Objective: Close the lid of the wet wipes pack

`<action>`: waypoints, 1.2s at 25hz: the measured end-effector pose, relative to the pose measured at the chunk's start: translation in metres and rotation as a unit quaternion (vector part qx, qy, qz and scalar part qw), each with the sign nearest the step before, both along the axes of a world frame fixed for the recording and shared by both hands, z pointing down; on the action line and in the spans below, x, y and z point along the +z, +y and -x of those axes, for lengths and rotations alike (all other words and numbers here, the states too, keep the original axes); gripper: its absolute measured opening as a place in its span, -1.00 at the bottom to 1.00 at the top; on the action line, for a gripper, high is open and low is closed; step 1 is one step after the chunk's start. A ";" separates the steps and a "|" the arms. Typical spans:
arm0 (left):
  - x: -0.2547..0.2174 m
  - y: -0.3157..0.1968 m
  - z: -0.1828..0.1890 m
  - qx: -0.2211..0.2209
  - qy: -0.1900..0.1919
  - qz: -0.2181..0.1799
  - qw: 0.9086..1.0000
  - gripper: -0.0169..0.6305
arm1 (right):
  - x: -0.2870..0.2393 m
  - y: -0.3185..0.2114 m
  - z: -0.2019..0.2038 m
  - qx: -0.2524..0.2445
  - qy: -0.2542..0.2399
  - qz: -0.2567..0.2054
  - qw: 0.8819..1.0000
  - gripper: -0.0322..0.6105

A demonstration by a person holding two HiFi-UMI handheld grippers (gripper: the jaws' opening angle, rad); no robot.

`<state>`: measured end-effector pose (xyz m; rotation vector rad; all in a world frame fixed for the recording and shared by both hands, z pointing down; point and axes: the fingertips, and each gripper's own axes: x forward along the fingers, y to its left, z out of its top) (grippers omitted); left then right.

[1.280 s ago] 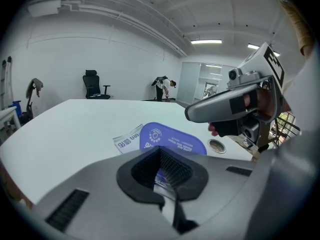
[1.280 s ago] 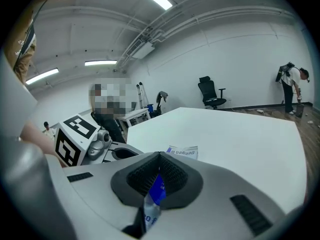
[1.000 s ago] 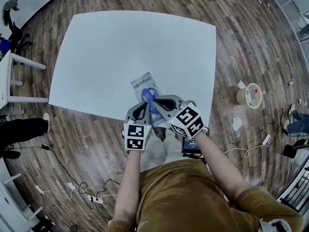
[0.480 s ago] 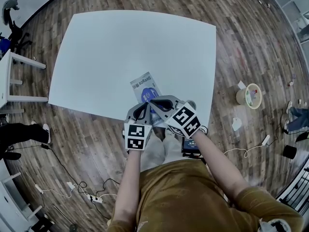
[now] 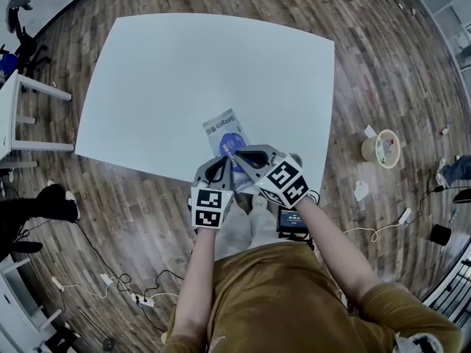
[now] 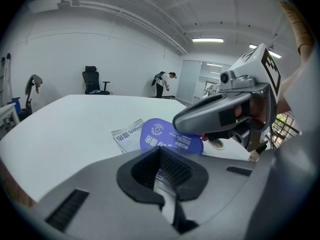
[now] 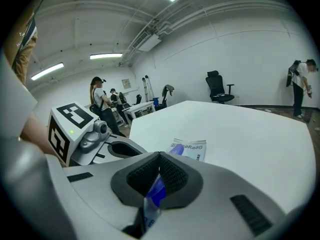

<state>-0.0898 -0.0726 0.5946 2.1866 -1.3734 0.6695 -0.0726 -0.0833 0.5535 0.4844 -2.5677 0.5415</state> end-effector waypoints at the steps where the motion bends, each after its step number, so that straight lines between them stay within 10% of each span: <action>1: 0.001 0.000 0.001 -0.001 0.000 0.000 1.000 -0.96 | 0.001 -0.001 0.000 0.000 0.002 0.001 1.000 -0.88; 30: 0.007 0.005 0.013 -0.006 0.002 0.011 1.000 -0.95 | 0.033 -0.007 -0.007 0.014 0.057 0.021 0.998 -0.88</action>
